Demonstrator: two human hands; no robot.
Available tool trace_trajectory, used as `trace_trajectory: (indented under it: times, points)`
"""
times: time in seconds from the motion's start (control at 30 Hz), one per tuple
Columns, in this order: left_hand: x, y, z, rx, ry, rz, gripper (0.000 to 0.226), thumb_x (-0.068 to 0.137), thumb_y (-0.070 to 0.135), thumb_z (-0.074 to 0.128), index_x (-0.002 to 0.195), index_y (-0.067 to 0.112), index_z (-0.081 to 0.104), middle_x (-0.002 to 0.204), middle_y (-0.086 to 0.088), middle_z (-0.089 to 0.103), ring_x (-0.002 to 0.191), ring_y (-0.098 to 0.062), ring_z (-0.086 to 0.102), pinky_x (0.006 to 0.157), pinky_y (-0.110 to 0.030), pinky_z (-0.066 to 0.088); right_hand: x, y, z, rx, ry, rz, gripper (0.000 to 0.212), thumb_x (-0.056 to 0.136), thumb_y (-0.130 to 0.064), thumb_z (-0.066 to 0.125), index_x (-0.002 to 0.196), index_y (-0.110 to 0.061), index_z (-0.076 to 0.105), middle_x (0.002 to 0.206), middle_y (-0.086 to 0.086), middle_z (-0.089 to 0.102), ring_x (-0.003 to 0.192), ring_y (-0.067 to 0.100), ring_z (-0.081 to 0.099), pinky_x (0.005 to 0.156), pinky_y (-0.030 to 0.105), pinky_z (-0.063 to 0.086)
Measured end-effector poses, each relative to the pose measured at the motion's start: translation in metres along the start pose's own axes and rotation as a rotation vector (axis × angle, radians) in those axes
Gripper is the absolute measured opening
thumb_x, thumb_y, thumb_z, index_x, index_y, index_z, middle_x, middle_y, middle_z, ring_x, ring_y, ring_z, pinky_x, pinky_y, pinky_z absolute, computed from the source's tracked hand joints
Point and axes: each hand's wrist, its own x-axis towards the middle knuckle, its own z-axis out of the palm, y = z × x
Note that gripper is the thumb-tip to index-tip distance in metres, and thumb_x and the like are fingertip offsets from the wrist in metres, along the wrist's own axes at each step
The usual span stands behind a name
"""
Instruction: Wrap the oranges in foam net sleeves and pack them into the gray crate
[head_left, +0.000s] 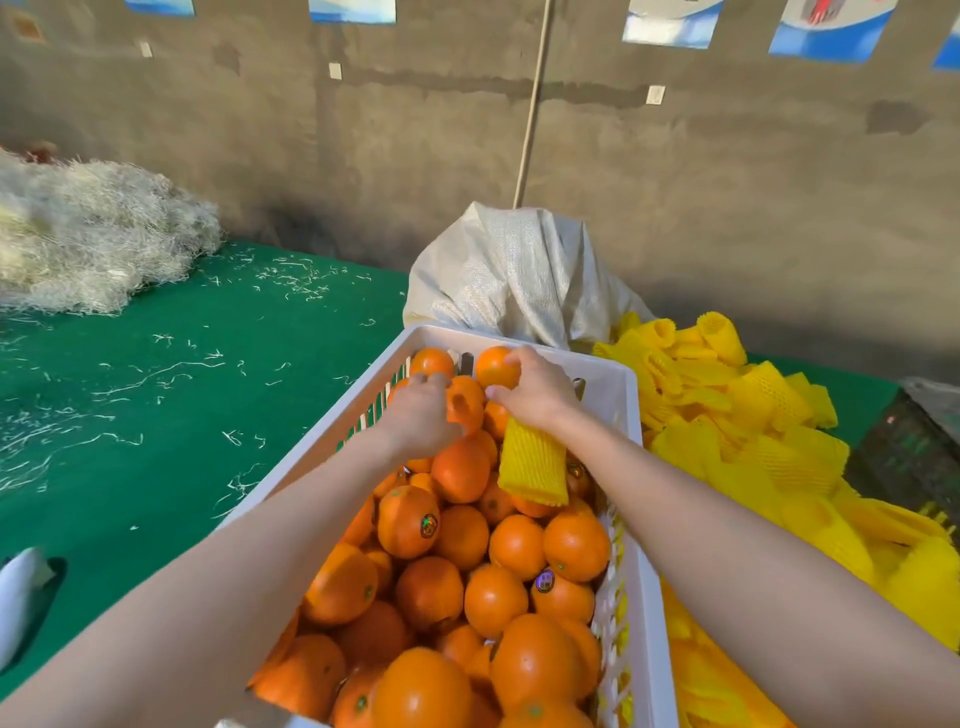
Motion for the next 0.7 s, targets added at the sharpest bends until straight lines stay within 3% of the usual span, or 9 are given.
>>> trace_trajectory:
  times: [0.07,0.13,0.23,0.37,0.47,0.6,0.7]
  points:
    - [0.014,-0.003,0.017,0.032,-0.030,-0.099,0.081,0.086,0.046,0.063,0.146,0.009,0.023,0.149,-0.019,0.027,0.137,-0.039,0.027,0.108,-0.046,0.031,0.021,0.009,0.014,-0.155,0.020,0.098,0.063,0.087,-0.047,0.058,0.139,-0.025,0.030,0.132,0.015,0.048,0.120,0.035,0.048,0.091,0.040,0.041]
    - [0.027,-0.008,0.035,0.126,-0.029,-0.167,0.093,0.082,0.063,0.057,0.149,0.013,0.015,0.154,-0.014,0.017,0.141,-0.042,0.014,0.111,-0.053,0.025,0.039,0.016,0.026,-0.183,-0.020,0.199,0.072,0.088,-0.054,0.053,0.144,-0.024,0.019,0.137,0.018,0.044,0.124,0.037,0.044,0.096,0.046,0.039]
    - [0.040,-0.016,0.047,0.248,0.050,-0.162,0.086,0.077,0.074,0.051,0.142,0.021,0.031,0.151,-0.011,0.018,0.136,-0.043,0.014,0.109,-0.057,0.025,0.064,0.014,0.040,-0.183,-0.064,0.228,0.087,0.087,-0.058,0.052,0.147,-0.011,0.009,0.149,0.016,0.032,0.130,0.038,0.039,0.100,0.047,0.037]
    - [0.050,-0.024,0.053,0.183,0.063,-0.173,0.076,0.072,0.071,0.059,0.134,0.031,0.039,0.151,-0.017,0.013,0.137,-0.042,0.007,0.111,-0.059,0.014,0.082,0.009,0.053,-0.063,0.044,0.276,0.080,0.085,-0.051,0.059,0.139,-0.007,0.020,0.143,0.016,0.038,0.126,0.035,0.044,0.096,0.044,0.041]
    - [0.052,-0.025,0.048,0.130,0.022,-0.188,0.074,0.071,0.066,0.064,0.131,0.029,0.042,0.142,-0.017,0.018,0.132,-0.044,0.013,0.108,-0.058,0.025,0.079,0.014,0.061,0.008,0.113,0.254,0.074,0.085,-0.045,0.063,0.136,-0.008,0.023,0.137,0.016,0.045,0.120,0.034,0.049,0.088,0.041,0.044]
    - [0.054,-0.018,0.030,0.190,-0.050,-0.173,0.076,0.065,0.071,0.066,0.123,0.024,0.050,0.135,-0.013,0.017,0.122,-0.044,0.024,0.106,-0.051,0.028,0.071,0.021,0.047,0.202,0.087,0.223,0.078,0.076,-0.046,0.072,0.131,-0.012,0.029,0.128,0.012,0.052,0.115,0.033,0.052,0.081,0.034,0.040]
    - [0.056,-0.019,0.018,0.192,-0.157,-0.148,0.086,0.055,0.082,0.063,0.120,0.027,0.053,0.137,-0.013,0.016,0.126,-0.043,0.021,0.104,-0.053,0.029,0.053,0.026,0.033,0.487,0.036,0.246,0.072,0.069,-0.048,0.076,0.125,-0.017,0.044,0.121,0.008,0.054,0.111,0.027,0.054,0.091,0.035,0.045]
